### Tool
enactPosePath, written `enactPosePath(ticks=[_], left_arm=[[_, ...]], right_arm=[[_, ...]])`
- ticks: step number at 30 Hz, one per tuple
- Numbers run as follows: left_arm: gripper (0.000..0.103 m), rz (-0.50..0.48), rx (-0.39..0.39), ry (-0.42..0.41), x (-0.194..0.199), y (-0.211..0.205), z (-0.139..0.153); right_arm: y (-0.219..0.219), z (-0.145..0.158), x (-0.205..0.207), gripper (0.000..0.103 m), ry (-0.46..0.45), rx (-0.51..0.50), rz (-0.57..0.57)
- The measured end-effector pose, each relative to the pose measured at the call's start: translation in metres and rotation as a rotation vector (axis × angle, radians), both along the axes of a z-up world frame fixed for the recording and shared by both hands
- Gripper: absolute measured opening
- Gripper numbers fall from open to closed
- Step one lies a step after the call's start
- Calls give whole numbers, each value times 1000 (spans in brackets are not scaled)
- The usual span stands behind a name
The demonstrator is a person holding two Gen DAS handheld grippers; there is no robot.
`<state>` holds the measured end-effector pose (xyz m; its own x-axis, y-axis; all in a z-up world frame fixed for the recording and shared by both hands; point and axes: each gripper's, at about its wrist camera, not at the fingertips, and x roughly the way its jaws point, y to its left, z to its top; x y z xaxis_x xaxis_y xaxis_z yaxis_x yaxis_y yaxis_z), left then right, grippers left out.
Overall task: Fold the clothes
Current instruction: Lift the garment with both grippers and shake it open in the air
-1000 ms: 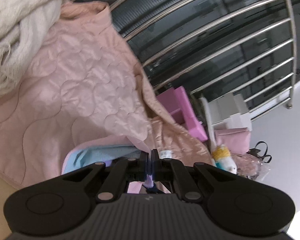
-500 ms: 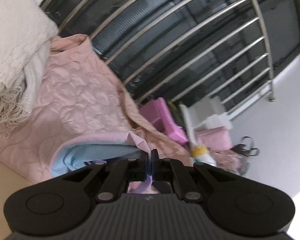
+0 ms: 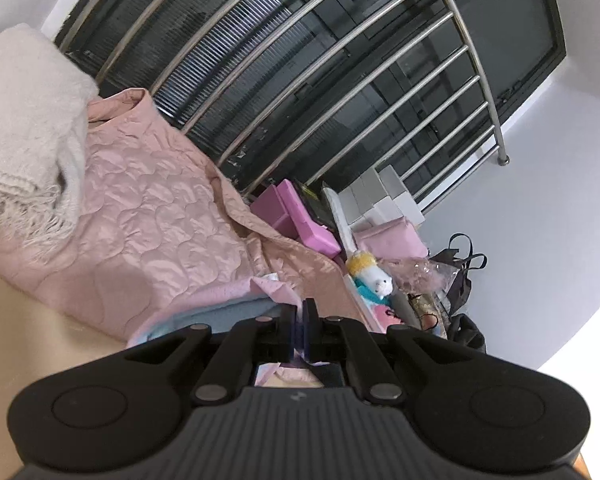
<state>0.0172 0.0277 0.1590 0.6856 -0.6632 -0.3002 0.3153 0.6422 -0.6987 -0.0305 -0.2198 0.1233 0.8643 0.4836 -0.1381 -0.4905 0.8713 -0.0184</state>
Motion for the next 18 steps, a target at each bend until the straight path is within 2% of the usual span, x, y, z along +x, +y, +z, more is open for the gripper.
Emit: enactPosePath(ticks=[3, 9, 12, 18], left_arm=[[3, -22, 1, 2, -8, 1, -1], [4, -64, -16, -31, -27, 2, 13], [4, -68, -22, -99, -41, 5, 27], [3, -34, -17, -231, -74, 7, 71]], right_arm=[[-9, 4, -4, 1, -1, 46, 3], [-8, 26, -34, 1, -141, 34, -81], [-12, 51, -51, 1, -204, 46, -93], [-1, 99, -78, 1, -316, -29, -99]])
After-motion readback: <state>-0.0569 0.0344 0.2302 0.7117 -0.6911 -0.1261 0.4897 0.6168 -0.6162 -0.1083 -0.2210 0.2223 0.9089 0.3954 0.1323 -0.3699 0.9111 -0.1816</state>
